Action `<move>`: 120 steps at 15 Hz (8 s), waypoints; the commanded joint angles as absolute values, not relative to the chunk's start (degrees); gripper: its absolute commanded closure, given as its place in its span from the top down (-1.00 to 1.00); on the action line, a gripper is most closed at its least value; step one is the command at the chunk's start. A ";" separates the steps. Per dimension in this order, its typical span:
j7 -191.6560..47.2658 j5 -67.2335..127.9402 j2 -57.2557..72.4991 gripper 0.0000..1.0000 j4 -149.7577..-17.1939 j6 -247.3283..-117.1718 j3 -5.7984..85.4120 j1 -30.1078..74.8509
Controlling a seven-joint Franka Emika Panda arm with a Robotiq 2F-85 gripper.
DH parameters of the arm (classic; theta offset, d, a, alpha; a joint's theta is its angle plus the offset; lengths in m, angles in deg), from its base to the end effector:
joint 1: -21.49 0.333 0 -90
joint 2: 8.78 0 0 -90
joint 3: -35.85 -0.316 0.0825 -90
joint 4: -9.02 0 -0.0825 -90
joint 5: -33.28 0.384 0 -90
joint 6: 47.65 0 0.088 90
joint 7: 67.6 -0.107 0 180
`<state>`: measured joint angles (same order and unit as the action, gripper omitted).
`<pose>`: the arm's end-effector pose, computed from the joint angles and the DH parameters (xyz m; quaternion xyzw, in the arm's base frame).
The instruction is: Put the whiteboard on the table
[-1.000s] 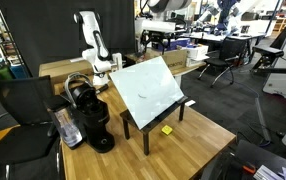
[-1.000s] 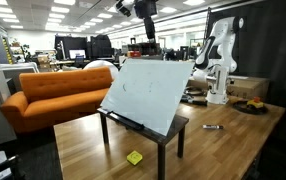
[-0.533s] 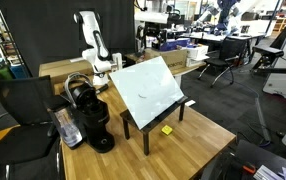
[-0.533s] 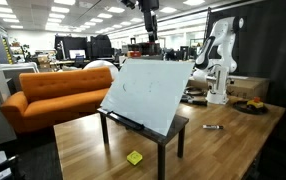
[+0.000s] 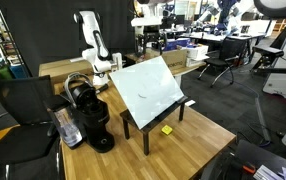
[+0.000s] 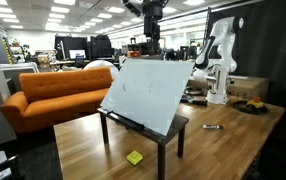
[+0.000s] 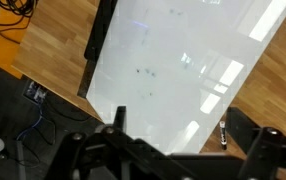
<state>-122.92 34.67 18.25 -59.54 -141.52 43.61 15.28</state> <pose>0.6764 -0.1438 0.5142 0.8258 -0.5634 -0.0055 0.0221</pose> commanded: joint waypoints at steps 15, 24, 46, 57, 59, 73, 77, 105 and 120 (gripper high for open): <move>-128.63 38.83 34.21 1.00 -37.96 -130.65 43.60 12.48; -128.72 39.47 38.87 1.00 -32.86 -129.84 43.50 11.38; -132.03 38.86 42.45 -0.85 -26.31 -121.27 42.82 12.19; -129.97 37.65 39.77 -0.91 -25.04 -118.96 42.86 14.73; -129.44 37.45 39.56 -0.90 -24.67 -118.44 42.88 15.04; -120.88 32.62 35.99 -0.97 -26.96 -117.16 43.31 17.18; -120.69 33.06 35.44 -0.97 -27.55 -117.93 43.18 17.23; -125.04 34.85 17.29 -0.97 -51.17 -119.43 43.04 19.31; -129.07 34.62 -9.83 -0.97 -95.67 -131.38 42.70 19.17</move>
<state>-127.78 33.95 -3.83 -88.55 -128.19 43.35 20.05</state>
